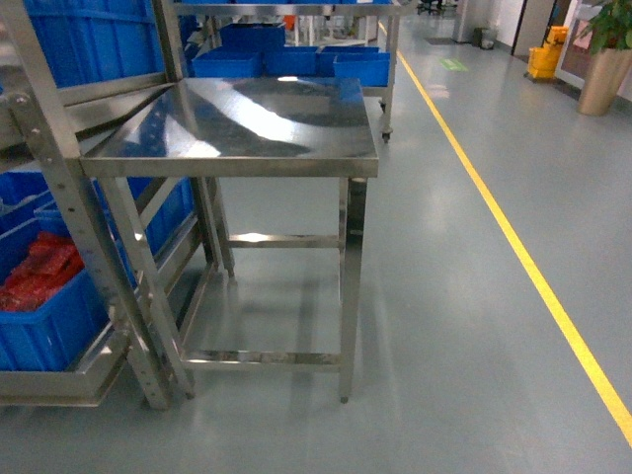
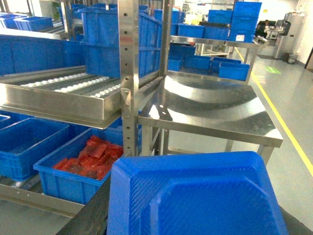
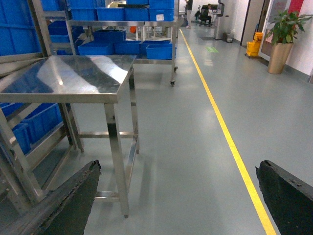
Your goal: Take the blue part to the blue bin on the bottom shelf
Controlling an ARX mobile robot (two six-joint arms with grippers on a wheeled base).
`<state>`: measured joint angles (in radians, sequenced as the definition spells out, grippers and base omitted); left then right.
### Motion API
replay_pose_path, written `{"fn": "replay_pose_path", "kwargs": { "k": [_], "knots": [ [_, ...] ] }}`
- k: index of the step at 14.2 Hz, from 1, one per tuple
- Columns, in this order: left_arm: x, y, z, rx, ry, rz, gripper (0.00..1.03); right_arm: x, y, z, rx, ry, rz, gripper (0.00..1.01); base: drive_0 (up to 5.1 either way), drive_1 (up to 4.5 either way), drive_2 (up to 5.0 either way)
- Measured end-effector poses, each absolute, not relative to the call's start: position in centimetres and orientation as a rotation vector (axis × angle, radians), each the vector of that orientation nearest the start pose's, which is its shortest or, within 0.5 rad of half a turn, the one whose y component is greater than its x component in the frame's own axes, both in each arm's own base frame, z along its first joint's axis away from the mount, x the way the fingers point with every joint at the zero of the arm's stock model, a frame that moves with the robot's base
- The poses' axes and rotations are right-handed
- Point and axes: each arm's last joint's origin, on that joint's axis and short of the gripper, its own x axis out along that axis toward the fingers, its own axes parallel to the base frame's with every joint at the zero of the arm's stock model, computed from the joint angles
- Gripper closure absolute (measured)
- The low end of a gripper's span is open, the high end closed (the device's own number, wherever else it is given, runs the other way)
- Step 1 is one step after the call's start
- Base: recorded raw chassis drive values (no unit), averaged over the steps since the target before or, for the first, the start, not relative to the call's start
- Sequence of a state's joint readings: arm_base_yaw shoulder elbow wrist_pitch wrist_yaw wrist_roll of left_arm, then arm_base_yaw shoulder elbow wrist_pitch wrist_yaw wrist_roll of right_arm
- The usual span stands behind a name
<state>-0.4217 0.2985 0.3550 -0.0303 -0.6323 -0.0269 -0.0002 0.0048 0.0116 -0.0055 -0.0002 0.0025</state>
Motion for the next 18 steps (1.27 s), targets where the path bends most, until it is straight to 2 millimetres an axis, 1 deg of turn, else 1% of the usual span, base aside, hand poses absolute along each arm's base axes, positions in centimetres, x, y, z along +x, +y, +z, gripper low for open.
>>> {"fn": "replay_pose_path", "kwargs": {
  "k": [10,14,18],
  "knots": [
    [9.83,-2.54,25.70,-0.038,-0.023,0.210,0.59,9.73,0.00,16.67,0.002,-0.003,0.000,0.03,0.1,4.27,-4.1],
    [9.82,-2.54,25.67,-0.037,-0.020,0.211,0.59,9.73,0.00,16.66,0.002,-0.002,0.000,0.03,0.0,0.00,0.0],
    [9.83,-2.54,25.68,-0.037,-0.021,0.210,0.59,9.73,0.00,16.68,0.002,-0.004,-0.001,0.03,-4.5,0.90,4.0]
  ]
}}
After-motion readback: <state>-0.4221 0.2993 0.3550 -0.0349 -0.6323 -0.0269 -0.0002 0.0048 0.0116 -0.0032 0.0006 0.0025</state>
